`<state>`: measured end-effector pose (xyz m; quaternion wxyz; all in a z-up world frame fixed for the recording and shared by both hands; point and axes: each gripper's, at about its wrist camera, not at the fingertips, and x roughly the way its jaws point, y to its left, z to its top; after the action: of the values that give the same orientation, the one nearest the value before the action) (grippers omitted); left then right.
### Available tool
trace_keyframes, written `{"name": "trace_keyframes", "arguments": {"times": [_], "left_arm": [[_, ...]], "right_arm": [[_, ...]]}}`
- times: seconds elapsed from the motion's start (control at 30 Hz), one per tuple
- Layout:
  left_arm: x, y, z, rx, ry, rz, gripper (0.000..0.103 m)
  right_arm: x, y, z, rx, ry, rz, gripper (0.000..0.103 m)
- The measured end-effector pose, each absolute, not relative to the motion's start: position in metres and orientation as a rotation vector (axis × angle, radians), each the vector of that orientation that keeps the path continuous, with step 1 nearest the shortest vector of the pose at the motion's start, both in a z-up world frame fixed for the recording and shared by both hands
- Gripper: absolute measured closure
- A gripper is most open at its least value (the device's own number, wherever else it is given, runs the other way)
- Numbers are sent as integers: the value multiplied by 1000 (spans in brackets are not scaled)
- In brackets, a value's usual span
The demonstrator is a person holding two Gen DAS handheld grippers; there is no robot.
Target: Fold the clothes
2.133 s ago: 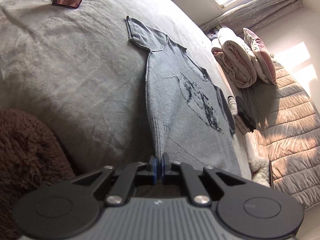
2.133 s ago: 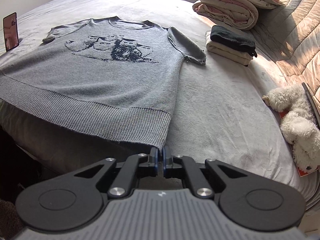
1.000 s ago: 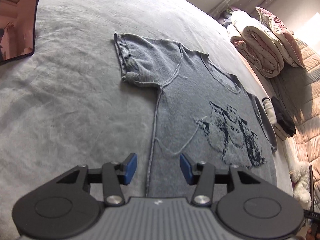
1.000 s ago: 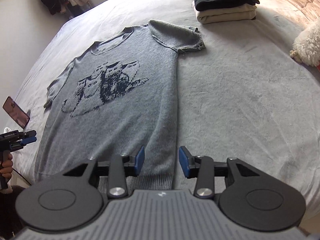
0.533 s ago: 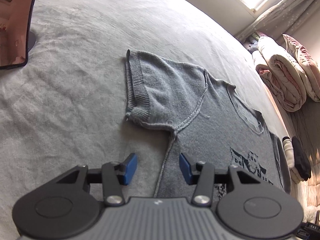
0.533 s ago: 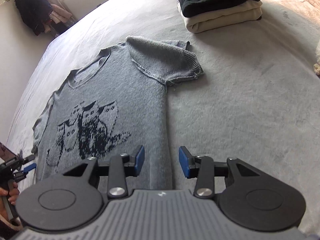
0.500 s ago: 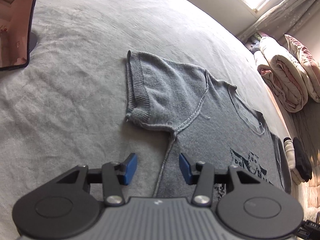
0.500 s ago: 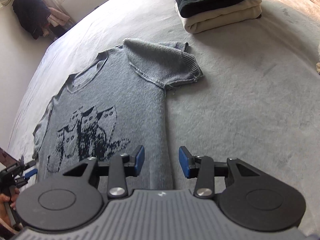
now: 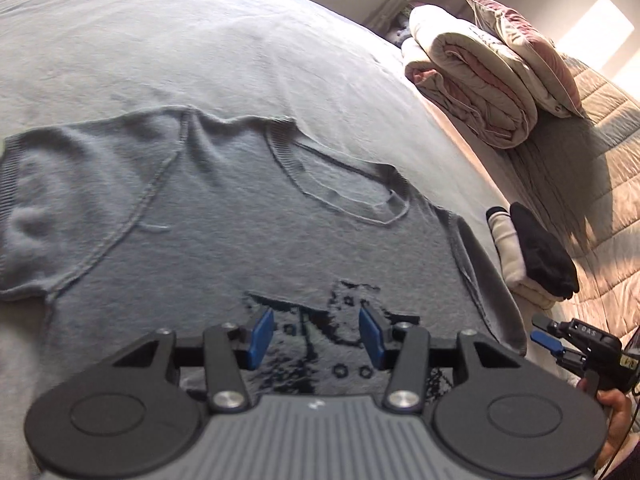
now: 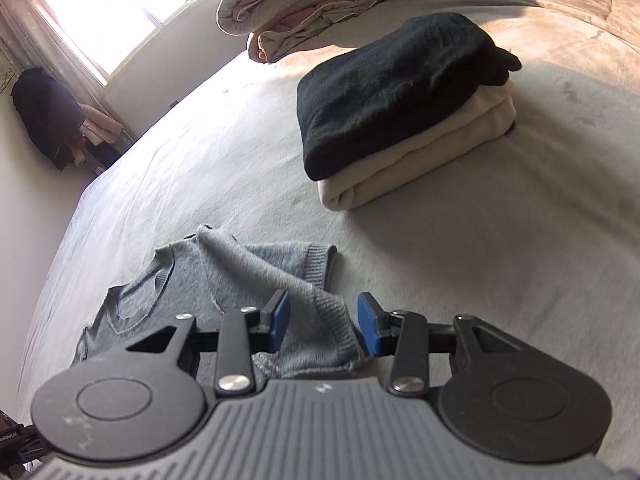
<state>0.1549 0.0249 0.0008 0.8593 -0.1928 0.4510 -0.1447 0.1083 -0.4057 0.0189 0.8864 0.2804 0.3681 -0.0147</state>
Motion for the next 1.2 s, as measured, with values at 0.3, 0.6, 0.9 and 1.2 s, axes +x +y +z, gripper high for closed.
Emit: {"name": "trace_keyframes", "arguments": {"times": [0.3,0.6,0.9,1.2], "left_arm": [[206,-84,-19,-272,880,-450,56],[244,-141,-36,-230,822,-516,61],[272,-165,-46,-280,770,-533,71],[280,-196,-44,-182,737,-483,71]], "right_arm": [[152,-401,-10,467,732,19,70],[141,-379,9,141,542,-42,98],[133,-375,26,1,395,-89,98],[139,-385,20,80,507,-72,89]]}}
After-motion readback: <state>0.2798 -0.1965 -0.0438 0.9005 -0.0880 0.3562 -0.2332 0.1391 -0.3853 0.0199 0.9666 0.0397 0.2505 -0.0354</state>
